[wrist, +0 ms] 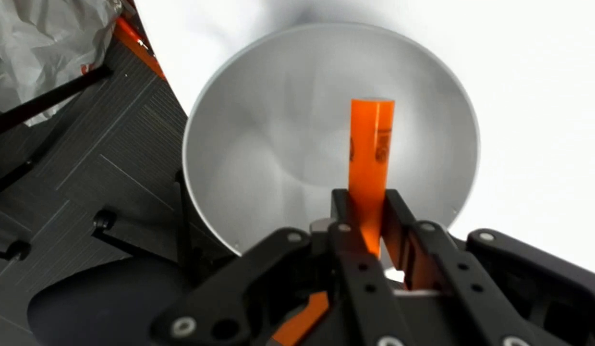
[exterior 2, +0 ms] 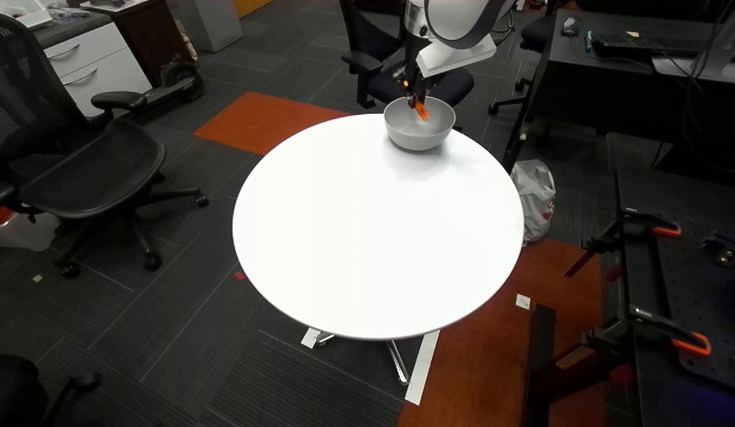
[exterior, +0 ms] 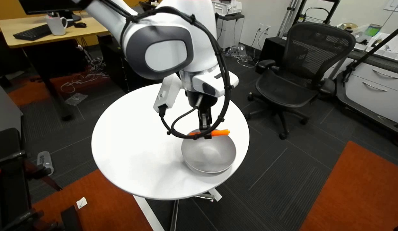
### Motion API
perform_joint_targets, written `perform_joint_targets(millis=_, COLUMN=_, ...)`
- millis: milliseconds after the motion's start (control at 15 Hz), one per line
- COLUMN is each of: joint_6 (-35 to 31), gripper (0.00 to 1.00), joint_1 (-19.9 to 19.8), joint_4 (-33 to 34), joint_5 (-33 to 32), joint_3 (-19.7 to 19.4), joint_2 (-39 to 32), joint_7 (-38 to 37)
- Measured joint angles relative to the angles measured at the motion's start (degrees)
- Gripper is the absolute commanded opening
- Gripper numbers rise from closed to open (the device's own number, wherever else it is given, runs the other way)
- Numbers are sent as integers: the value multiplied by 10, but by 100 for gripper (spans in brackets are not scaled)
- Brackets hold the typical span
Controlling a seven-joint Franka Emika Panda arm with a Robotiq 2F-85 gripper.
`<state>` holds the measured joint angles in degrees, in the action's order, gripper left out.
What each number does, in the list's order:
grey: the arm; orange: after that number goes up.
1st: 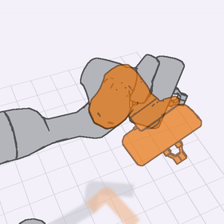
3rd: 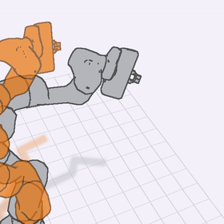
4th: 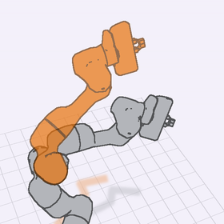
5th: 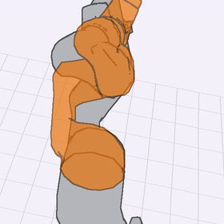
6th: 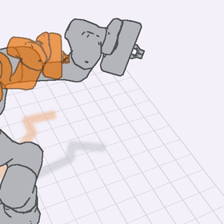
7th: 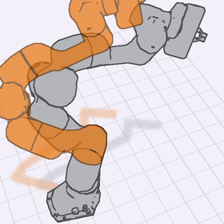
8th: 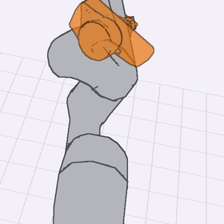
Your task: Put the orange marker in the bowl on the table
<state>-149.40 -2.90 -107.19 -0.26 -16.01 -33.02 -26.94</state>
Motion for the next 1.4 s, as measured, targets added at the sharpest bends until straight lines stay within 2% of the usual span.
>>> perform_joint_targets(millis=200, joint_6=-37, gripper=5, joint_1=27, joint_4=-43, joint_5=-22, joint_3=-9, joint_2=33, joint_7=-4)
perform_joint_targets(millis=467, joint_6=-42, gripper=5, joint_1=55, joint_4=-81, joint_5=-45, joint_3=-8, joint_2=59, joint_7=-3)
perform_joint_targets(millis=800, joint_6=-40, gripper=5, joint_1=82, joint_4=-120, joint_5=-59, joint_3=20, joint_2=77, joint_7=8)
perform_joint_targets(millis=1067, joint_6=-20, gripper=5, joint_1=107, joint_4=-143, joint_5=-79, joint_3=44, joint_2=85, joint_7=11)
perform_joint_targets(millis=1400, joint_6=39, gripper=5, joint_1=124, joint_4=-146, joint_5=-86, joint_3=80, joint_2=85, joint_7=19)
